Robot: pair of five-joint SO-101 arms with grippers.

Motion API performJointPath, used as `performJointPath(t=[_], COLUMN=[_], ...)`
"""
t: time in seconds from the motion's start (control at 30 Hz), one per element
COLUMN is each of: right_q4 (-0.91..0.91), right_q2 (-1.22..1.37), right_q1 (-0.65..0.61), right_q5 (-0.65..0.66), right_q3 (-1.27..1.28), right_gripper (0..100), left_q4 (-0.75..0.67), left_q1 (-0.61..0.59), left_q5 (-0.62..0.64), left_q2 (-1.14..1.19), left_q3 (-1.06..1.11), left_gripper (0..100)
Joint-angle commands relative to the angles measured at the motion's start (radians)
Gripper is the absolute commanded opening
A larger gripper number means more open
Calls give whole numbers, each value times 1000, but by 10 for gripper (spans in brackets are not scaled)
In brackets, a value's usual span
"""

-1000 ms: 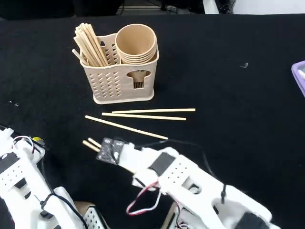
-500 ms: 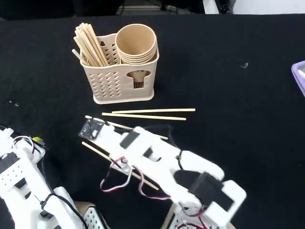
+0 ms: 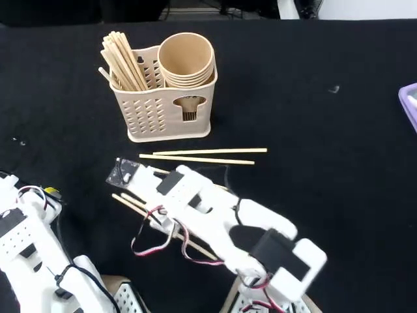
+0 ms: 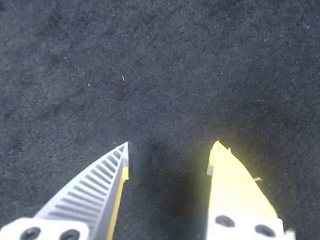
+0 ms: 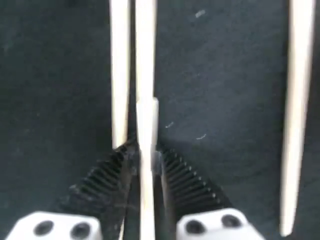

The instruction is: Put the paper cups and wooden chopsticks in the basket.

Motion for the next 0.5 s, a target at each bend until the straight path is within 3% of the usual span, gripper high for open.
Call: performJointPath(t=[0.0,0.13,0.27,0.37,0.47], right_q4=[81,132,129,48,-147], right_q2=[-180,-475,-711,-842,-892], right_q1=[-6,18,127,201,216], right_q5=[11,86,110,101,68], right_q3=[-25,-27,-51,-134,-214], right_gripper=[10,10,11,11,11], left_q4=[-12,-12,-12,-12,-12], left_q1=[7,5,8,10,10], left_q5=[2,2,2,2,2], left_q2=[-12,-12,-12,-12,-12], left_q3=[-51,-51,-51,-51,-51], left_gripper=[259,259,259,259,259])
